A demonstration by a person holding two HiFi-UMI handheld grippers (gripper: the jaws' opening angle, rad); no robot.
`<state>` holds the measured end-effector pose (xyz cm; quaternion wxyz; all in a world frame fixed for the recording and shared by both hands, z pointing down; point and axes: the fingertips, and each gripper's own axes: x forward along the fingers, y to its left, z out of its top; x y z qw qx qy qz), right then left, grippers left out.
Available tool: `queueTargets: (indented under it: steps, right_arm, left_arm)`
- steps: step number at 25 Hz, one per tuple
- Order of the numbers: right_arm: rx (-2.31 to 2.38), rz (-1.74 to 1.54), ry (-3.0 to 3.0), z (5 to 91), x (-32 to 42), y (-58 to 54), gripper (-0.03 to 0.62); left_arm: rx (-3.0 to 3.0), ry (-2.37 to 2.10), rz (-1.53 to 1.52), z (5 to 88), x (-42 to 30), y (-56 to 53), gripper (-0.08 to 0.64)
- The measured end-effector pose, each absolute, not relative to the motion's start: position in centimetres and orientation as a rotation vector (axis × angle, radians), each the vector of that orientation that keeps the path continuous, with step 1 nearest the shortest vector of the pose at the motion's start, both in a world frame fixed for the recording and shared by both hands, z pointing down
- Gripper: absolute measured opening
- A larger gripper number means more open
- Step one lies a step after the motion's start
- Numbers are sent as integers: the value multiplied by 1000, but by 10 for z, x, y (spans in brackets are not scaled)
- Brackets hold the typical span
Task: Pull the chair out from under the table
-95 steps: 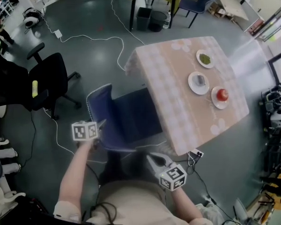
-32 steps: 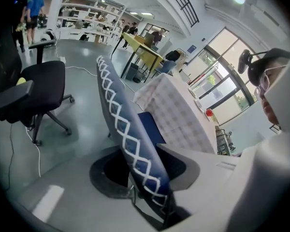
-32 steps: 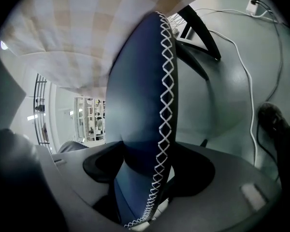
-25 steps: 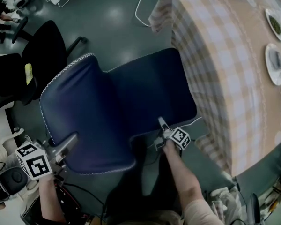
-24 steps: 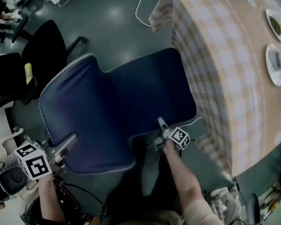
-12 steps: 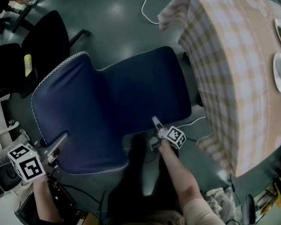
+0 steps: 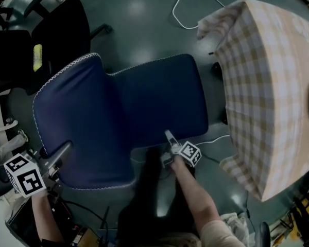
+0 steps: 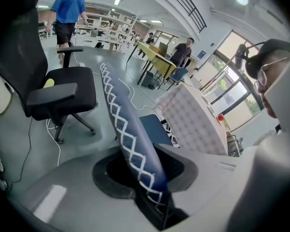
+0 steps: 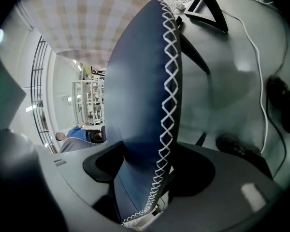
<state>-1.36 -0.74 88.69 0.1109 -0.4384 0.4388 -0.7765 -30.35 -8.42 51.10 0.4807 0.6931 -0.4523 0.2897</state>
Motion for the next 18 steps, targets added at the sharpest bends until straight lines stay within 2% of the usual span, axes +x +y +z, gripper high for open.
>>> queueTargets:
  steps: [18]
  right_arm:
    - [-1186,-2443,1410,889,-107,0,308]
  left_arm:
    - [1626,-1203,699,515,-415,-64,87]
